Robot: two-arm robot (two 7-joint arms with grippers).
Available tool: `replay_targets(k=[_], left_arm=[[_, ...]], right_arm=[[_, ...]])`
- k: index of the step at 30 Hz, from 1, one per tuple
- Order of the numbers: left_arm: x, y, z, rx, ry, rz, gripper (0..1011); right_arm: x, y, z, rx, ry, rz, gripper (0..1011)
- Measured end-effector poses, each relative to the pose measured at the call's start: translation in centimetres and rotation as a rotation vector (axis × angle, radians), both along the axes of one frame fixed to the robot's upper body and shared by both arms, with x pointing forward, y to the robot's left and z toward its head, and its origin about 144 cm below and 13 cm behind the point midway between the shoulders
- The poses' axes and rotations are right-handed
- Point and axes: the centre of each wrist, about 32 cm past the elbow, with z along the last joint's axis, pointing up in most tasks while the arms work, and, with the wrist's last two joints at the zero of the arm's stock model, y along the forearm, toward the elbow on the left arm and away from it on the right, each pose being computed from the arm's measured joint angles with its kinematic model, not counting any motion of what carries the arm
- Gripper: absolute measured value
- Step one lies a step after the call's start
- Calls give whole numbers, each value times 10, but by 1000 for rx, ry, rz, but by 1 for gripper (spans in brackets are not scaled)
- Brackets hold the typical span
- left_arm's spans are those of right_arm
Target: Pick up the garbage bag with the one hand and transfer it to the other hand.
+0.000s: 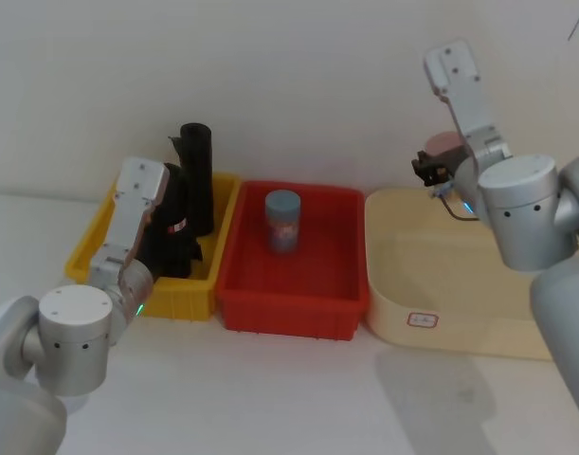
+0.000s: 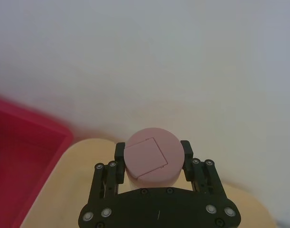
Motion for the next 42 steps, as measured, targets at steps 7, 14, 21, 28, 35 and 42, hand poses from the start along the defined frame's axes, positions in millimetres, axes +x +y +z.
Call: replay_targets(k=[7, 14, 21, 28, 35, 42], left_arm=[[0, 0, 0, 0, 0, 0, 486], [0, 0, 0, 0, 0, 0, 486], [0, 0, 0, 0, 0, 0, 486], [0, 0, 0, 0, 0, 0, 486], [0, 0, 0, 0, 0, 0, 486], [0, 0, 0, 0, 0, -1, 486]], right_arm=[[-3, -11, -3, 78, 23, -4, 664], [-23, -23, 5, 183, 16, 23, 664], [-44, -32, 14, 242, 3, 37, 752], [-57, -39, 21, 273, -8, 45, 947], [-65, -43, 24, 290, -12, 50, 1001], [-70, -45, 26, 300, -16, 53, 1001]])
